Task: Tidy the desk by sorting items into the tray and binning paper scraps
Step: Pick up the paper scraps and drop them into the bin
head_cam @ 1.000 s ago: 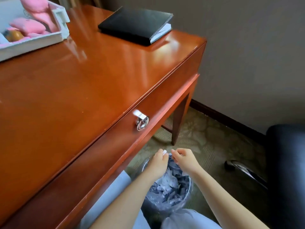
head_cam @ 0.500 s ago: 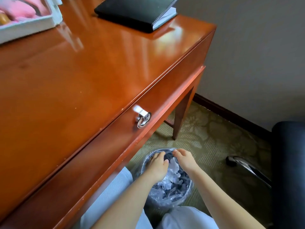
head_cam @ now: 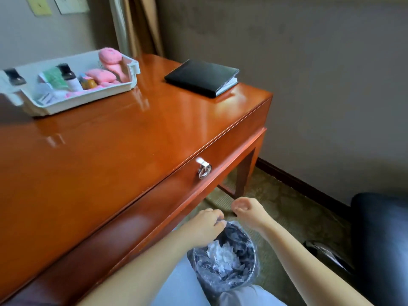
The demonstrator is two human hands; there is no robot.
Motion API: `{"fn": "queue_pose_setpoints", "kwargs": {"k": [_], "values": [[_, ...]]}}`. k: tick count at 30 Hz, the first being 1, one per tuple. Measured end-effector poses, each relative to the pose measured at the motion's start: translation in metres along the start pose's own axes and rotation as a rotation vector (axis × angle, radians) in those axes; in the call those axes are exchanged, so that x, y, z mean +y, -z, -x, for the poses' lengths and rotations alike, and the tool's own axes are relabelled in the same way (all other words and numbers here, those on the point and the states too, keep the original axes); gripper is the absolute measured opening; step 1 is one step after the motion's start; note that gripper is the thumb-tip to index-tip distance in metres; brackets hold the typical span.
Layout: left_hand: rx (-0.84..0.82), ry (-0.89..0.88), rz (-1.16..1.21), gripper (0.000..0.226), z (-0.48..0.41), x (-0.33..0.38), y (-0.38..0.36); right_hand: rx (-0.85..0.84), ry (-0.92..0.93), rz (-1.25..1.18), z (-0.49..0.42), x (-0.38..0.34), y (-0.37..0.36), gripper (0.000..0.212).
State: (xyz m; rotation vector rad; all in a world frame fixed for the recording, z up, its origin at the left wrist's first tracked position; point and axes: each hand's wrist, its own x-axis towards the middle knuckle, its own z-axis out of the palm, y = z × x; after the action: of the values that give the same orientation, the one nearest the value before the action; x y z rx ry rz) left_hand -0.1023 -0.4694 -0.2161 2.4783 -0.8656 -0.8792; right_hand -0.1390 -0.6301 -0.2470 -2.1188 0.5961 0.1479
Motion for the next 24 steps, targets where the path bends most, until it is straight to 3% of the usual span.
{"fn": "queue_pose_setpoints", "kwargs": {"k": [11,18,24], "values": [[0.201,-0.192,-0.08,0.025,0.14,0.024,0.102,-0.056,0.464,0.228,0.085,-0.135,0.05,0.015],[0.365,-0.119,-0.221,0.029,0.228,0.007,0.144,-0.077,0.683,0.349,0.136,-0.215,0.03,0.019],[0.445,0.064,-0.241,0.03,0.297,-0.034,0.154,-0.17,0.81,0.437,0.163,-0.265,-0.013,0.022]]}}
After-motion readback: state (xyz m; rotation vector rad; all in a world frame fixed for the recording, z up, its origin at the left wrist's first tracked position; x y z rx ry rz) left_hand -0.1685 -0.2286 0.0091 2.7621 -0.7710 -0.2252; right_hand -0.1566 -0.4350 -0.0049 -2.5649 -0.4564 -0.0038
